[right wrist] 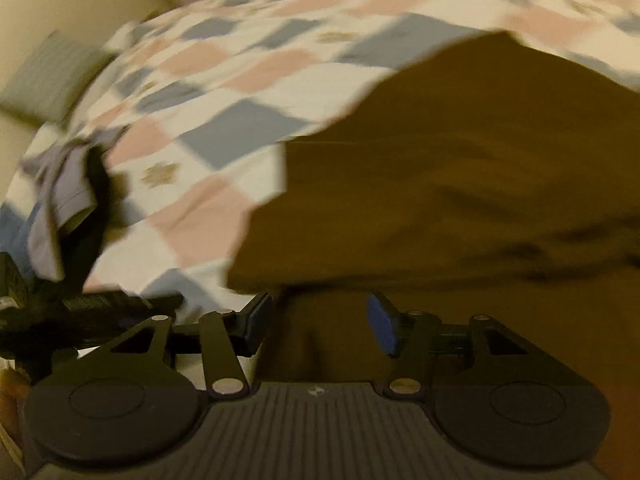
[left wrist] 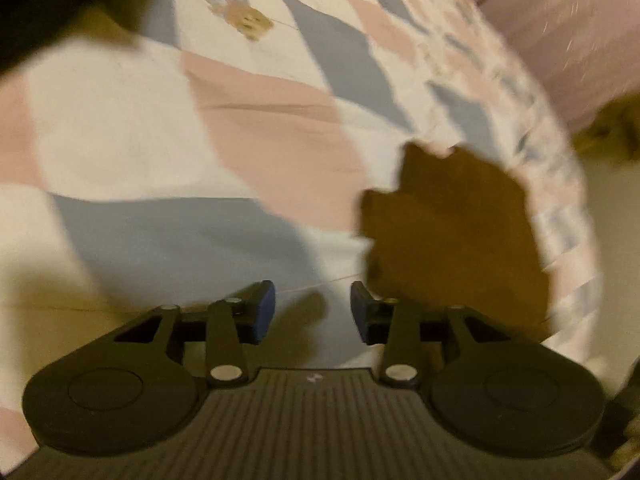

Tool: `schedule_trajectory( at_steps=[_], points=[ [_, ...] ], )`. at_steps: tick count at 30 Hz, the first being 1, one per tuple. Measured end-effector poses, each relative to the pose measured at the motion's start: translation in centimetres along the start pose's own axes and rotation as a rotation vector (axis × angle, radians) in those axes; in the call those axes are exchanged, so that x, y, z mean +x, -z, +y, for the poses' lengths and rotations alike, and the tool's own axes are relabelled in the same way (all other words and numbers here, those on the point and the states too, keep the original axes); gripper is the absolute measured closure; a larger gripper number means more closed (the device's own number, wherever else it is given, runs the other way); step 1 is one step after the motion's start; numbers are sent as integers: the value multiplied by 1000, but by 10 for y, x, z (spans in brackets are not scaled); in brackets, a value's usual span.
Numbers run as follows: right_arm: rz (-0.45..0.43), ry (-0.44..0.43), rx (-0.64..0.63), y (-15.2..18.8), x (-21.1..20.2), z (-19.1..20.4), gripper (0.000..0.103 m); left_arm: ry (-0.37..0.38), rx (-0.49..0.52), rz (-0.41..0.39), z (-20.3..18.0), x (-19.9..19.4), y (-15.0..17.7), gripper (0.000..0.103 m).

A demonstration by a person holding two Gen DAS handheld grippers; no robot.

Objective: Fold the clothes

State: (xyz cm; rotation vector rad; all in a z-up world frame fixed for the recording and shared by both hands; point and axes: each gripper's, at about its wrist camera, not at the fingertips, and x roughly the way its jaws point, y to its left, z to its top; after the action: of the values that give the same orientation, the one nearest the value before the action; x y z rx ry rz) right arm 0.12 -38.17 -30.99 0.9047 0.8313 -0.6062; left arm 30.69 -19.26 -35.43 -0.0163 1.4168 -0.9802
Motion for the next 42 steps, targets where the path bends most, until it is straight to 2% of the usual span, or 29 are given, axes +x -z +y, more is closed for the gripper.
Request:
schedule_trajectory(
  at_steps=[2, 4, 9, 10, 11, 12, 13, 15, 18, 22, 26, 31, 34, 37, 39, 42],
  points=[
    [-16, 44, 62, 1, -11, -29, 47, 75, -44, 1, -8, 13, -6, 59],
    [-45, 73, 104, 5, -21, -51, 47, 115, -67, 10, -15, 31, -12, 56],
    [-102, 152, 185, 9, -39, -94, 46, 135, -123, 71, -14, 78, -20, 54],
    [-111, 161, 206, 9, -41, -101, 46, 136, -132, 81, -13, 86, -21, 63],
    [-119, 164, 228, 10, -43, -107, 46, 136, -136, 84, -13, 90, -22, 82],
    [-131, 173, 245, 9, -46, -113, 46, 129, -124, 70, -17, 88, -23, 94],
    [-145, 187, 255, 8, -49, -117, 46, 120, -101, 40, -22, 81, -23, 102],
    [-178, 205, 270, 4, -60, -125, 46, 119, -36, -30, -34, 62, -24, 102],
    [-217, 218, 276, -4, -70, -133, 46, 124, 126, -147, -57, 22, -19, 102],
    [-246, 240, 260, -10, -76, -141, 46, 49, 254, -187, -65, 4, -11, 102],
    [-261, 249, 241, -16, -80, -144, 46, -21, 267, -190, -53, 4, -10, 102],
    [-269, 264, 211, -20, -84, -144, 46, -26, 245, -272, -37, -26, -12, 102],
    [-266, 263, 213, -20, -82, -145, 46, -43, 259, -228, -33, -19, -11, 102],
    [-270, 261, 207, -22, -79, -142, 46, -82, 275, -159, -30, 9, -5, 102],
    [-270, 245, 193, -24, -78, -137, 46, -107, 268, -122, -27, 26, -2, 102],
    [-264, 228, 131, -25, -77, -122, 46, -137, 227, -101, -23, 36, 2, 96]
  ],
)
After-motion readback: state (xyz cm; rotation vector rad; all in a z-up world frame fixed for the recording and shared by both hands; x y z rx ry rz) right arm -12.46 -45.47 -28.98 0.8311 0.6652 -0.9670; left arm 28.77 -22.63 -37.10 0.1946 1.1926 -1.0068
